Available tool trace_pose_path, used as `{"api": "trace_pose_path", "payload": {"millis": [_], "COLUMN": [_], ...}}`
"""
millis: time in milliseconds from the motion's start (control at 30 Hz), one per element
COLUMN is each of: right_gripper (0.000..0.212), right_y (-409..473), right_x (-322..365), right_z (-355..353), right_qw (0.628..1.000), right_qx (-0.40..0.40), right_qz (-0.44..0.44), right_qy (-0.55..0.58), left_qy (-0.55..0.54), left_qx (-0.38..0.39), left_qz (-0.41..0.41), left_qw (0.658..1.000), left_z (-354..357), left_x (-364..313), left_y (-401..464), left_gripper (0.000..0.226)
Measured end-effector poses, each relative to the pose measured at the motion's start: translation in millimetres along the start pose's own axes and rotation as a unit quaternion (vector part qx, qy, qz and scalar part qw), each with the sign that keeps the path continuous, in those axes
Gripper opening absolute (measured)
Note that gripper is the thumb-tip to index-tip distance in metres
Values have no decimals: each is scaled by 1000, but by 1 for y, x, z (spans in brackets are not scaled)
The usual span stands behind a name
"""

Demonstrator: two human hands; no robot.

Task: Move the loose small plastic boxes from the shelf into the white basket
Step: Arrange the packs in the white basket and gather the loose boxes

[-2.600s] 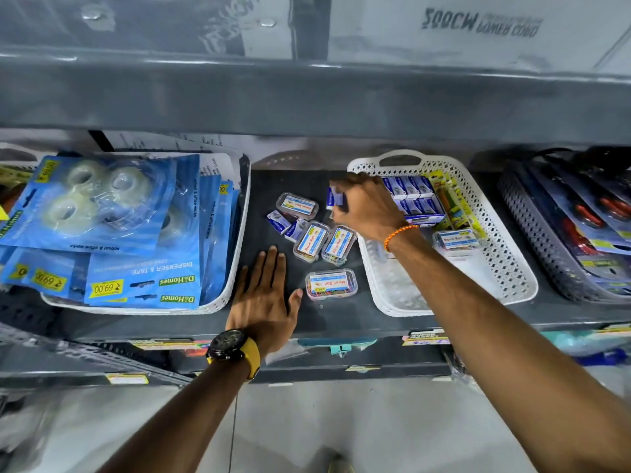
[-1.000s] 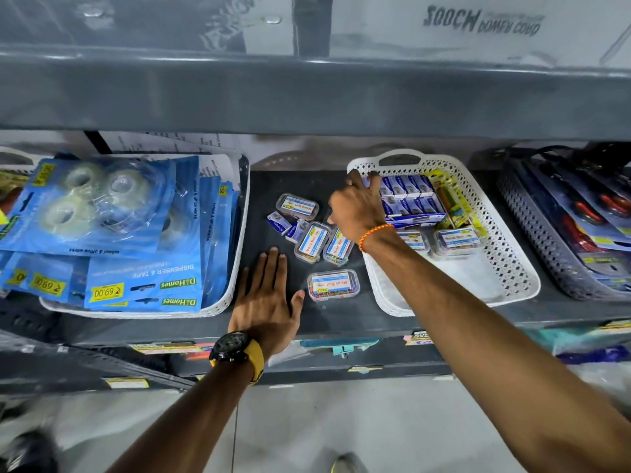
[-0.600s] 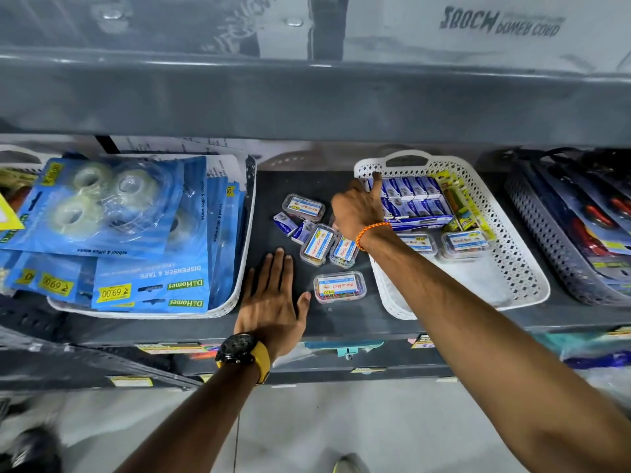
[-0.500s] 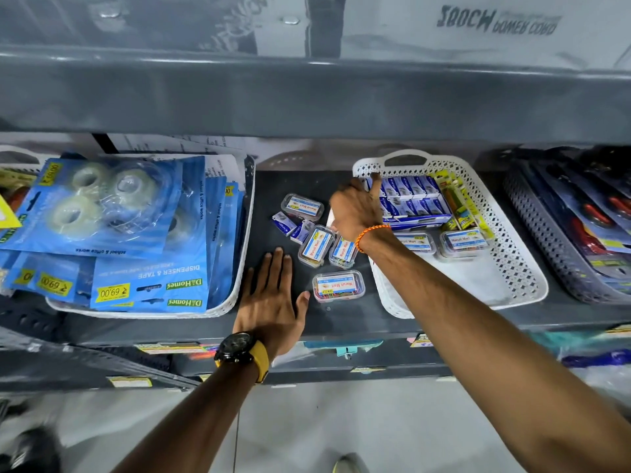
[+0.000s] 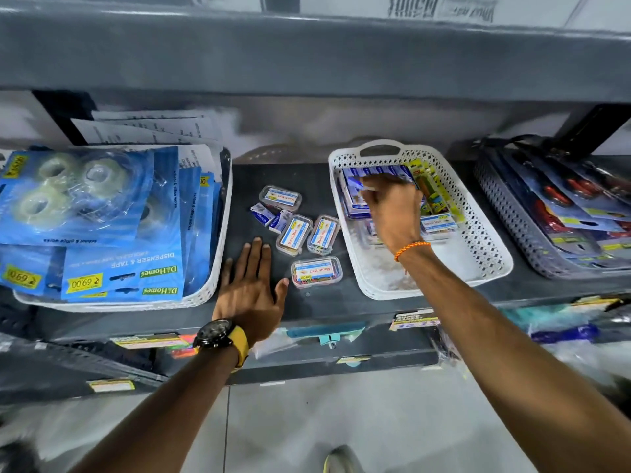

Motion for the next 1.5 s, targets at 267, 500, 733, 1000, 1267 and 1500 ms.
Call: {"api": "trace_pose_path", "payload": {"millis": [267, 500, 733, 1000, 1267, 1500], "right_gripper": [24, 20, 27, 28, 16, 24], "right_y": [3, -1, -2, 2, -15, -13], "right_x": [-47, -56, -48, -49, -4, 65], "right_z": [10, 8, 5, 4, -1, 45], "right_qw": [992, 989, 980, 988, 999, 979], "right_qx": [58, 52, 76, 90, 51, 158], "right_qz": [112, 128, 134, 93, -1, -123], "right_qy": [17, -46, -125, -88, 4, -35], "left_qy": [-4, -11, -19, -22, -20, -10], "left_qx": [6, 1, -6, -16, 1, 16], "left_qz": [1, 2, 2, 4, 13, 2], "left_qw": [1000, 1000, 1000, 1000, 1000, 1000], "left_z": [-2, -2, 1, 1, 0, 0], "left_x": [-1, 0, 2, 3, 1, 0], "left_y": [0, 0, 1, 2, 1, 2], "left_gripper": [77, 77, 79, 77, 76, 77]}}
Point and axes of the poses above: each hand's wrist, its own y-axis towards the middle knuckle, its own z-axis out of the palm, x = y × z, the point moved 5 cm from there along y, towards the middle knuckle, and after that the axes turned 1 degree about x, right-handed, at the moved point
